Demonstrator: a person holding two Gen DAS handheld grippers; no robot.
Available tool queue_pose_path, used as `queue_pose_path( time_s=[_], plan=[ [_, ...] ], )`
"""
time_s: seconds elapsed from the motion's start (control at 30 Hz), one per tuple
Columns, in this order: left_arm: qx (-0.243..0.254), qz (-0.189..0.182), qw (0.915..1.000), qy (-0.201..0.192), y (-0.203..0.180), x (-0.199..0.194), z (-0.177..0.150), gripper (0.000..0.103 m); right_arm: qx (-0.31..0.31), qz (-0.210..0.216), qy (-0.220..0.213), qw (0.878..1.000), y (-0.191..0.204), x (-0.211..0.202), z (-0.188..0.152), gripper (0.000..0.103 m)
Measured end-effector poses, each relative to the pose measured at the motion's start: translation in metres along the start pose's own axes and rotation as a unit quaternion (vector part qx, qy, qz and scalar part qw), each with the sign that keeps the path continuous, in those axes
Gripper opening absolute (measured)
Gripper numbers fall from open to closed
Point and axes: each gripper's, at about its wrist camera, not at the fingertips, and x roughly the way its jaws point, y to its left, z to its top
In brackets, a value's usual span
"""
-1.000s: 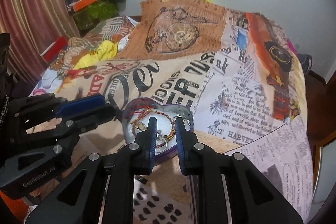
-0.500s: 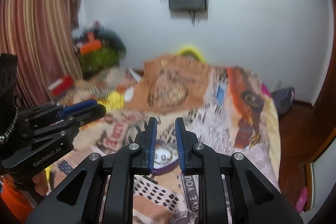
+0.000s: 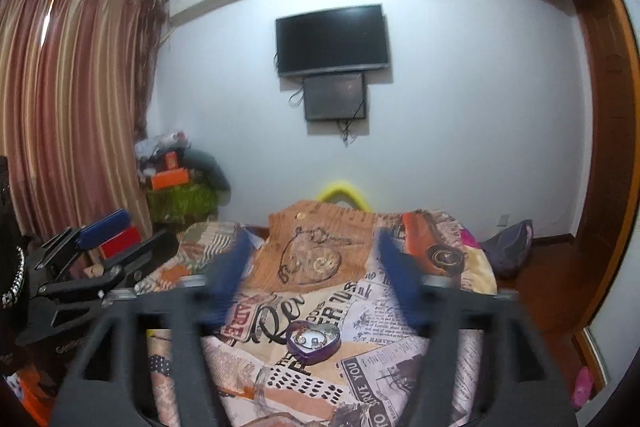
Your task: Organize jewelry
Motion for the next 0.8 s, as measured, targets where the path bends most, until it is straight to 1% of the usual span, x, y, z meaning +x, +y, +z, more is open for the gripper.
queue_pose_path(
  time_s=[0.03, 0.1, 0.13, 0.17, 0.27, 0.53, 0.8],
  plan=[
    [-0.002, 0.003, 1.0000, -0.001, 0.001, -0.002, -0.001, 0.094, 0.001, -0.007, -0.005, 1.000, 0.002, -0.001, -0.001, 0.088],
    [-0.004, 0.011, 0.9999, -0.001, 0.003, -0.005, -0.002, 0.095, 0.000, -0.017, -0.006, 1.000, 0.004, -0.002, -0.002, 0.094],
    [-0.006, 0.013, 0.9999, -0.001, 0.004, -0.005, -0.003, 0.095, -0.005, -0.025, -0.005, 1.000, 0.007, -0.002, -0.002, 0.100],
    [-0.007, 0.013, 0.9999, 0.001, 0.006, -0.006, -0.004, 0.096, -0.008, -0.029, -0.007, 1.000, 0.008, -0.006, -0.002, 0.103],
    [-0.012, 0.015, 0.9998, 0.004, 0.008, -0.009, -0.004, 0.096, -0.017, -0.040, -0.008, 0.999, 0.012, -0.009, -0.002, 0.103],
    [-0.013, 0.017, 0.9997, 0.011, 0.003, -0.012, -0.007, 0.096, -0.034, -0.042, -0.005, 0.999, 0.013, -0.020, -0.010, 0.103],
    [-0.008, 0.013, 0.9996, 0.023, -0.001, -0.010, -0.011, 0.097, -0.034, -0.042, 0.002, 0.999, 0.011, -0.023, -0.011, 0.103]
  ],
)
